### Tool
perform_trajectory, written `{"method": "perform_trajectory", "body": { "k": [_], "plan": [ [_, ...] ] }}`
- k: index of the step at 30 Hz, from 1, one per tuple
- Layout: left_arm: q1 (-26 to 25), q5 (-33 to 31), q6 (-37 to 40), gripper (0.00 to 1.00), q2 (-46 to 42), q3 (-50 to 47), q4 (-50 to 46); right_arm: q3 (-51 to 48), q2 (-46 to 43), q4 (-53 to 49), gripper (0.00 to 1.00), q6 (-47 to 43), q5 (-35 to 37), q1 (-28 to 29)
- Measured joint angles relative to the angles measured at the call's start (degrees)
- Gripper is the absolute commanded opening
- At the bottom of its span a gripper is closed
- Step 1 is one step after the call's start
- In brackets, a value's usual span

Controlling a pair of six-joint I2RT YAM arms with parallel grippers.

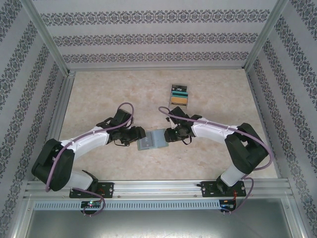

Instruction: Take the credit cards out of the card holder

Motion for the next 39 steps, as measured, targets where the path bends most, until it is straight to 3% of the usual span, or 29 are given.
{"method": "perform_trajectory", "body": {
  "k": [6, 17, 28, 39],
  "plan": [
    [-0.1, 0.4, 0.0, 0.58, 3.1, 0.1, 1.4, 0.0, 1.7, 2.8, 0.28, 2.5, -0.7, 1.6],
    [-0.3, 0.6, 0.0, 0.55, 5.3, 0.2, 1.8, -0.5, 3.7, 4.7, 0.20, 5.1, -1.2, 3.3],
    [-0.5, -2.4, 0.5, 0.57, 1.9, 2.1, -0.4, -0.4, 4.6, 6.2, 0.19, 6.8, -1.2, 5.8],
    [-0.5, -2.3, 1.0, 0.56, 3.8, 2.3, -0.3, -0.3, 4.7, 6.2, 0.19, 7.0, -1.2, 5.8]
  ]
}}
